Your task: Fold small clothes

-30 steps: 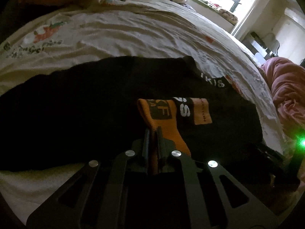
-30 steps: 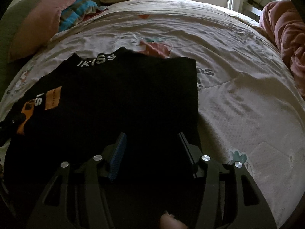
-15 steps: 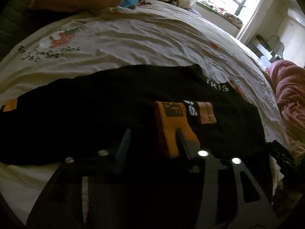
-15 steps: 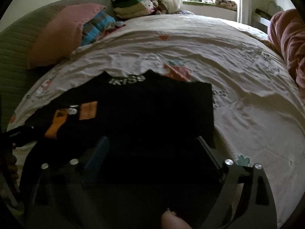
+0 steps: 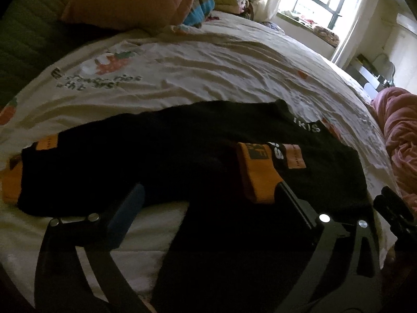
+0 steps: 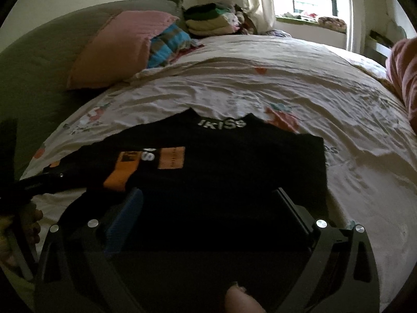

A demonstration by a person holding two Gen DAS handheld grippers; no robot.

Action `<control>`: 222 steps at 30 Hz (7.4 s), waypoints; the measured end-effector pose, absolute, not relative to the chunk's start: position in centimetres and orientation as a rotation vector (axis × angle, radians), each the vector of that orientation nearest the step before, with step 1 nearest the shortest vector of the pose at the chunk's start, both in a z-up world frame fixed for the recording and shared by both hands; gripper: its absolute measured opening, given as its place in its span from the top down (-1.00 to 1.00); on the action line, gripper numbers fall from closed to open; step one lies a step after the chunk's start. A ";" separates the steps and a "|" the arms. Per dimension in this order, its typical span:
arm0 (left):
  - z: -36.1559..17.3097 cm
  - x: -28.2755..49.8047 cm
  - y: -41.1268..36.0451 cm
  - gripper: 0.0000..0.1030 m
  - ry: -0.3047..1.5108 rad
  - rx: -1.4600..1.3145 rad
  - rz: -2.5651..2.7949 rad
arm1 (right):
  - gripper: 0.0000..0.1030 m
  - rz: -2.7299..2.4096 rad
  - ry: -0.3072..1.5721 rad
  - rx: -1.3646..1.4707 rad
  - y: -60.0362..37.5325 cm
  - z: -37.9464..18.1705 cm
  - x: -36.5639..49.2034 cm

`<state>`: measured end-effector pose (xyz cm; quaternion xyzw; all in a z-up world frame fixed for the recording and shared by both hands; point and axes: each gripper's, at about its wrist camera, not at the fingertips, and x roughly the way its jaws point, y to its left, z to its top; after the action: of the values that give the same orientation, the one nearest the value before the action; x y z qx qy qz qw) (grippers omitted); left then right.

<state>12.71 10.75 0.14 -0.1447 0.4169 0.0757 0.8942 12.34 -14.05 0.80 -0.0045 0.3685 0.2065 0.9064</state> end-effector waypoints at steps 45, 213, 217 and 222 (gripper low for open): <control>-4.0 2.1 30.9 -0.37 0.792 -0.670 0.658 | -0.91 0.802 0.717 -0.247 8.9 1.1 7.8; -5.2 20.0 5.4 -0.39 0.992 -0.173 0.049 | 0.09 0.404 0.843 -0.173 -16.2 -2.2 16.8; -5.3 19.7 5.5 -0.39 0.988 -0.168 0.044 | 0.02 0.487 0.863 -0.152 -14.0 -2.2 16.2; -5.3 19.5 5.5 -0.39 0.982 -0.173 0.038 | 0.02 0.470 0.916 -0.169 -13.0 -3.6 16.6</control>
<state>19.47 5.50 -5.27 -0.0830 0.4710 0.0184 0.8780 16.56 -12.98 -3.58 -0.0805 0.4376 0.2243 0.8670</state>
